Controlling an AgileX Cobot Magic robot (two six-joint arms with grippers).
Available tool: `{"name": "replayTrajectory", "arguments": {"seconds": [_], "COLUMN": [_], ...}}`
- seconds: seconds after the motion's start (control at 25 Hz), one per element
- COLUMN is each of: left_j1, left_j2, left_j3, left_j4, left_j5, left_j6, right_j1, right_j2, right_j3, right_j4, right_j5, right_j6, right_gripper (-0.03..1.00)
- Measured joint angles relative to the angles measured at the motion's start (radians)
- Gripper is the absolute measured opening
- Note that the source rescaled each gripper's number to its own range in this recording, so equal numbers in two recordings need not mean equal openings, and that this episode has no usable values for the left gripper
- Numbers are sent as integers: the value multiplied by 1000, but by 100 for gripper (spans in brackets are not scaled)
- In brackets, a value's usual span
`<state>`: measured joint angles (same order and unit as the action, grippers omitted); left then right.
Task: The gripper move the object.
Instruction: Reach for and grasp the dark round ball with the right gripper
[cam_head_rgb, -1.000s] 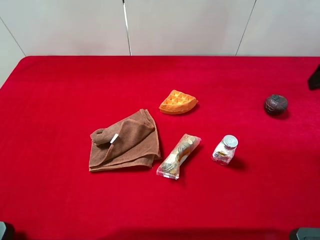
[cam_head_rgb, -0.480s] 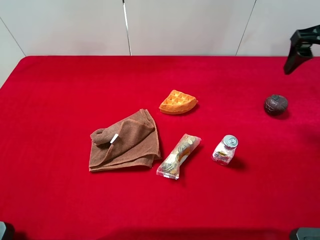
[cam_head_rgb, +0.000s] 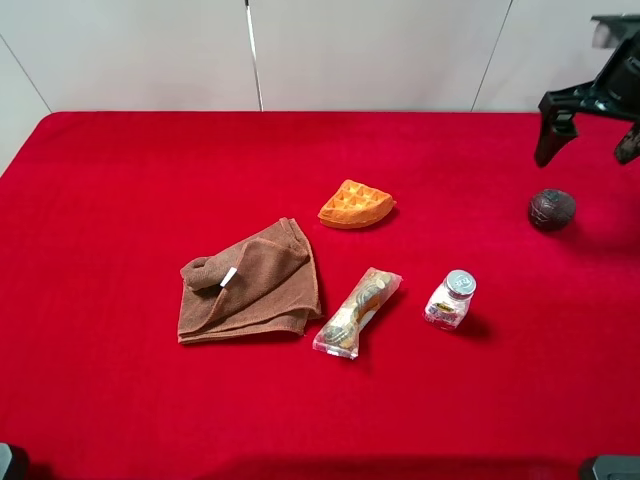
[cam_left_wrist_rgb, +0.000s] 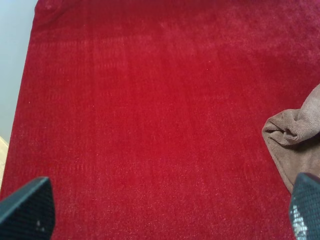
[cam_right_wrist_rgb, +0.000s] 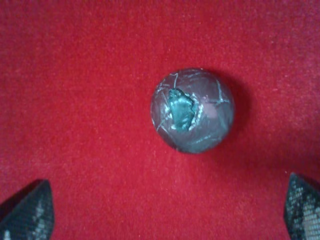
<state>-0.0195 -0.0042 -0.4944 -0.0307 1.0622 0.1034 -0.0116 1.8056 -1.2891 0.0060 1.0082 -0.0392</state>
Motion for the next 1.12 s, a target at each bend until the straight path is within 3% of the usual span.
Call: {"name": "replayTrajectory", "arguments": {"seconds": [0.48, 1.12], "left_j1": [0, 0], "left_j2": [0, 0], "left_j3": [0, 0], "left_j4": [0, 0], "left_j5": [0, 0], "left_j6": [0, 0], "right_j1": [-79, -82], "right_j2": [141, 255], "right_j3": [0, 0], "right_j4": [48, 75], "right_j5": [-55, -129], "right_j6": [-59, -93], "right_gripper": [100, 100]}}
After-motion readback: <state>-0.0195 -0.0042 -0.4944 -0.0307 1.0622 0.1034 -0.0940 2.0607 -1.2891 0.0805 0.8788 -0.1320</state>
